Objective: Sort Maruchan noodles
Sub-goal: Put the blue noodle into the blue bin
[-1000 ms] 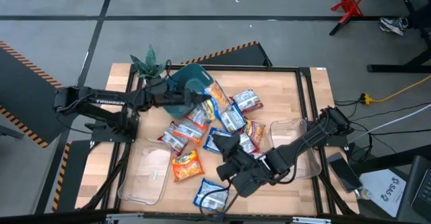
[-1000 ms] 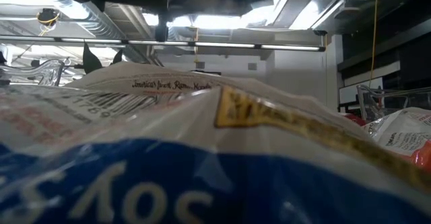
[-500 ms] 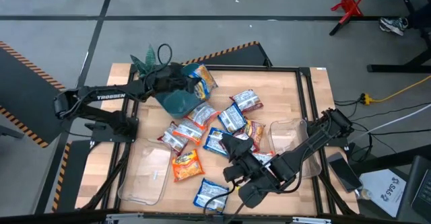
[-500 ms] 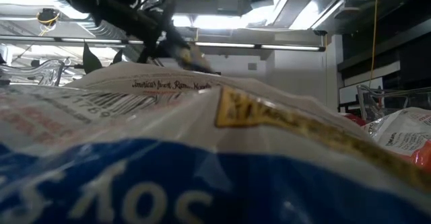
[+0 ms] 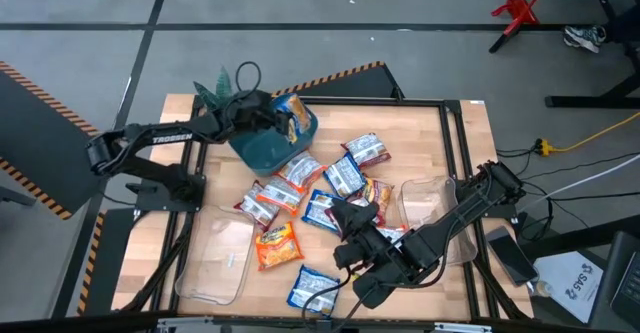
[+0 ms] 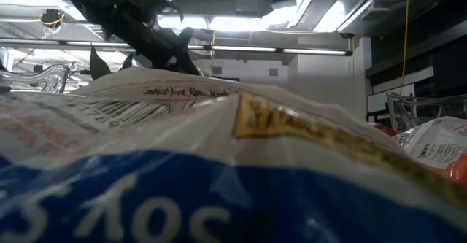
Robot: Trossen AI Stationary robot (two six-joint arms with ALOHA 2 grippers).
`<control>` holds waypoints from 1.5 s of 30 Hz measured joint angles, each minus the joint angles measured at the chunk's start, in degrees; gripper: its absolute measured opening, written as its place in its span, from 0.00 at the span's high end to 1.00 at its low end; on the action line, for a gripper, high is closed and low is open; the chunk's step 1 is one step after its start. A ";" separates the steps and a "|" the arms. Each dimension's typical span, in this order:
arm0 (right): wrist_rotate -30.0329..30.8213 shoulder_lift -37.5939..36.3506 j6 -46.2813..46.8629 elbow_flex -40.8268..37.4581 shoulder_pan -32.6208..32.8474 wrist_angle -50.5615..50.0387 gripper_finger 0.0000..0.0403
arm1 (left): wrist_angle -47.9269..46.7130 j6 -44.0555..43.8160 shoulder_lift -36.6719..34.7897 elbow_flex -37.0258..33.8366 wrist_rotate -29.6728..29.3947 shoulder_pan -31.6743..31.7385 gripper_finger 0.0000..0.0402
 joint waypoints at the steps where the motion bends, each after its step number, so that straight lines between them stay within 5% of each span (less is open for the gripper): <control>1: 0.02 0.00 0.28 0.00 0.00 -0.09 0.62 | 0.22 0.11 1.22 0.00 0.67 0.26 0.63; 20: -0.02 0.00 8.28 0.00 0.02 -5.73 0.62 | 2.54 -2.39 13.46 -0.02 1.27 2.71 0.63; 38: -3.06 0.00 9.18 0.00 0.02 -5.67 0.62 | 2.72 4.91 13.94 0.00 5.42 2.71 0.62; 45: -3.08 0.00 9.18 0.00 0.02 -5.66 0.62 | 4.98 5.60 13.90 0.00 6.74 2.71 0.53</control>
